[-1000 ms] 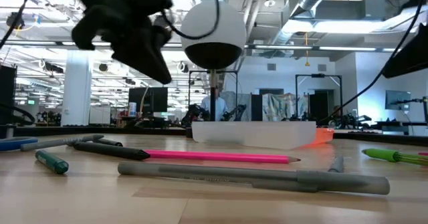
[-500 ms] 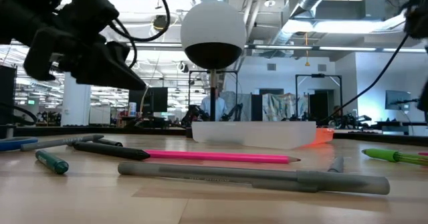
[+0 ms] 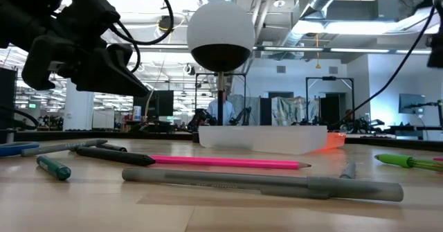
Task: Pick & place school supplies into a supply box
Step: Put the orange pencil into the orange supply box
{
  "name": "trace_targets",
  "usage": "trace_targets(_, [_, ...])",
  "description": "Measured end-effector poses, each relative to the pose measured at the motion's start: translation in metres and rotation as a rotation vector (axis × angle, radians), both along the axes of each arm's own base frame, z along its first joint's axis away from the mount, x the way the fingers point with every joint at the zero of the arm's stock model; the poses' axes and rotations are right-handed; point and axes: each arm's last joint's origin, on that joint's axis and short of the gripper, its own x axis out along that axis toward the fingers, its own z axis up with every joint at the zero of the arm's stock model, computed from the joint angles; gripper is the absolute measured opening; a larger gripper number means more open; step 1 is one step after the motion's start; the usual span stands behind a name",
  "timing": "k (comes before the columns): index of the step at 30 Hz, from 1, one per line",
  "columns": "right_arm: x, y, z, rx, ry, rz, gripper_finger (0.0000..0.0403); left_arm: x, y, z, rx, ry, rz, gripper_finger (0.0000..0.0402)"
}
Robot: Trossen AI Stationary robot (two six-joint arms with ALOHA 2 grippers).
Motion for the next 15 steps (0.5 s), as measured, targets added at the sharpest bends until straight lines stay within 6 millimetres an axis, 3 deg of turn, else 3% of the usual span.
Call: trace_targets(15, [0.003, 0.008, -0.035, -0.082, 0.16, -0.041, 0.0124, 0.0, 0.0, 0.0, -0.021, -0.008, 0.008, 0.0034])
